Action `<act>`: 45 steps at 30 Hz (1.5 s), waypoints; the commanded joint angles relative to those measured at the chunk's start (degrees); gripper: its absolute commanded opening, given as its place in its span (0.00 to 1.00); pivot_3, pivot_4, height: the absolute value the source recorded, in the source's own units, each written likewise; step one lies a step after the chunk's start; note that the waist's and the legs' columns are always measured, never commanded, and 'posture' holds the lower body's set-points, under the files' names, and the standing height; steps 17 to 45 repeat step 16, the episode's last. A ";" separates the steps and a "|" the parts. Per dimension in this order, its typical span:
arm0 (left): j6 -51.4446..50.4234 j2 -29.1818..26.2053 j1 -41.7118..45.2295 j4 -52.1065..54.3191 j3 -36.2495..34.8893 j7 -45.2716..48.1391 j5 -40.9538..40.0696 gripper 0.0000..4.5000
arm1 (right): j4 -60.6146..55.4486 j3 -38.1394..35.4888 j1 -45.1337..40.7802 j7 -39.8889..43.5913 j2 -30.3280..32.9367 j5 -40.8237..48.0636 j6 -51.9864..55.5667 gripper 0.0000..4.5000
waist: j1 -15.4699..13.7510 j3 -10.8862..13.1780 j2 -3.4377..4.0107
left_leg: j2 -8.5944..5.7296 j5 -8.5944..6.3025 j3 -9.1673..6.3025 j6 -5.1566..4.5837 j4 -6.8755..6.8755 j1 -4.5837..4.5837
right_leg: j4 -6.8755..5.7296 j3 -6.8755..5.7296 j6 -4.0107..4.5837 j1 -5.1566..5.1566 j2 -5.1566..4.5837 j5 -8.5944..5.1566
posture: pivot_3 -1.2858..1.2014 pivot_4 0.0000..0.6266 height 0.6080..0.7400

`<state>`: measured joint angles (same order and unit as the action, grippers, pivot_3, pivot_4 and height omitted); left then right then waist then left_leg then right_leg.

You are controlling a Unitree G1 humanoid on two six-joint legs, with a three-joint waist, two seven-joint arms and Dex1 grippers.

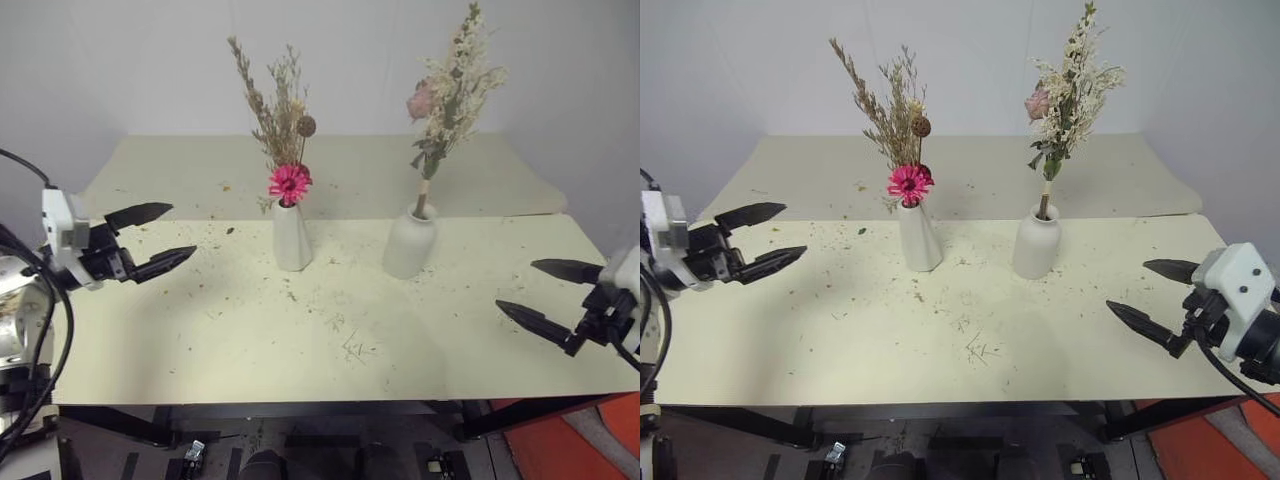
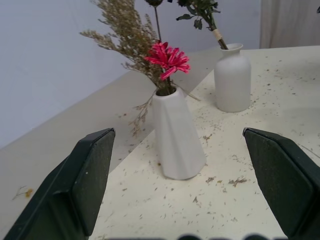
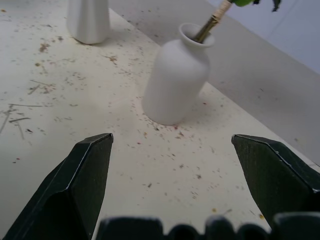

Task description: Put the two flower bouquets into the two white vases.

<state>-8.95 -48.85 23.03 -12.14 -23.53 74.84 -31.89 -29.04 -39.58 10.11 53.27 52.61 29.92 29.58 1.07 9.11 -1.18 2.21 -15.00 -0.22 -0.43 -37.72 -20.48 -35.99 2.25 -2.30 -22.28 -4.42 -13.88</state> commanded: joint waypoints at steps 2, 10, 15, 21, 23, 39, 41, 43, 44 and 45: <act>-1.90 -2.72 1.76 1.46 0.31 1.26 -1.28 0.99 | 0.26 -5.07 1.33 -0.04 0.32 -1.19 -1.62 1.00 | -0.32 0.01 -0.01 | -0.01 0.00 0.02 0.00 0.00 -0.02 | 0.01 0.00 0.00 0.00 -0.01 0.00 | 0.52 0.24 1.00; 0.78 -4.33 6.41 -3.76 0.14 1.17 0.69 0.99 | -0.20 -6.33 1.07 -2.18 0.59 -2.04 -0.95 1.00 | -0.08 0.02 -0.03 | -0.01 -0.01 0.03 -0.01 0.02 -0.01 | 0.03 0.01 -0.01 0.00 0.00 -0.01 | 0.52 0.24 1.00; 0.38 -4.93 2.89 -0.32 -1.66 0.69 -0.31 0.99 | 2.53 -4.42 0.25 -1.49 1.93 -3.66 -2.39 1.00 | 0.27 0.02 -0.04 | 0.00 -0.04 0.08 -0.05 0.03 -0.01 | 0.06 0.08 0.00 -0.03 0.01 0.00 | 0.52 0.24 1.00; -0.31 -5.16 1.61 1.12 -2.26 0.44 -0.77 0.99 | 2.79 -3.77 0.33 -1.56 2.25 -4.42 -2.35 1.00 | 0.27 0.02 -0.04 | 0.00 -0.05 0.09 -0.07 0.04 0.00 | 0.06 0.09 0.00 -0.03 0.01 -0.01 | 0.52 0.24 1.00; -0.31 -5.16 1.61 1.12 -2.26 0.44 -0.77 0.99 | 2.79 -3.77 0.33 -1.56 2.25 -4.42 -2.35 1.00 | 0.27 0.02 -0.04 | 0.00 -0.05 0.09 -0.07 0.04 0.00 | 0.06 0.09 0.00 -0.03 0.01 -0.01 | 0.52 0.24 1.00; -0.31 -5.16 1.61 1.12 -2.26 0.44 -0.77 0.99 | 2.79 -3.77 0.33 -1.56 2.25 -4.42 -2.35 1.00 | 0.27 0.02 -0.04 | 0.00 -0.05 0.09 -0.07 0.04 0.00 | 0.06 0.09 0.00 -0.03 0.01 -0.01 | 0.52 0.24 1.00; -0.31 -5.16 1.61 1.12 -2.26 0.44 -0.77 0.99 | 2.79 -3.77 0.33 -1.56 2.25 -4.42 -2.35 1.00 | 0.27 0.02 -0.04 | 0.00 -0.05 0.09 -0.07 0.04 0.00 | 0.06 0.09 0.00 -0.03 0.01 -0.01 | 0.52 0.24 1.00; -0.31 -5.16 1.61 1.12 -2.26 0.44 -0.77 0.99 | 2.79 -3.77 0.33 -1.56 2.25 -4.42 -2.35 1.00 | 0.27 0.02 -0.04 | 0.00 -0.05 0.09 -0.07 0.04 0.00 | 0.06 0.09 0.00 -0.03 0.01 -0.01 | 0.52 0.24 1.00; -0.31 -5.16 1.61 1.12 -2.26 0.44 -0.77 0.99 | 2.79 -3.77 0.33 -1.56 2.25 -4.42 -2.35 1.00 | 0.27 0.02 -0.04 | 0.00 -0.05 0.09 -0.07 0.04 0.00 | 0.06 0.09 0.00 -0.03 0.01 -0.01 | 0.52 0.24 1.00; -0.31 -5.16 1.61 1.12 -2.26 0.44 -0.77 0.99 | 2.79 -3.77 0.33 -1.56 2.25 -4.42 -2.35 1.00 | 0.27 0.02 -0.04 | 0.00 -0.05 0.09 -0.07 0.04 0.00 | 0.06 0.09 0.00 -0.03 0.01 -0.01 | 0.52 0.24 1.00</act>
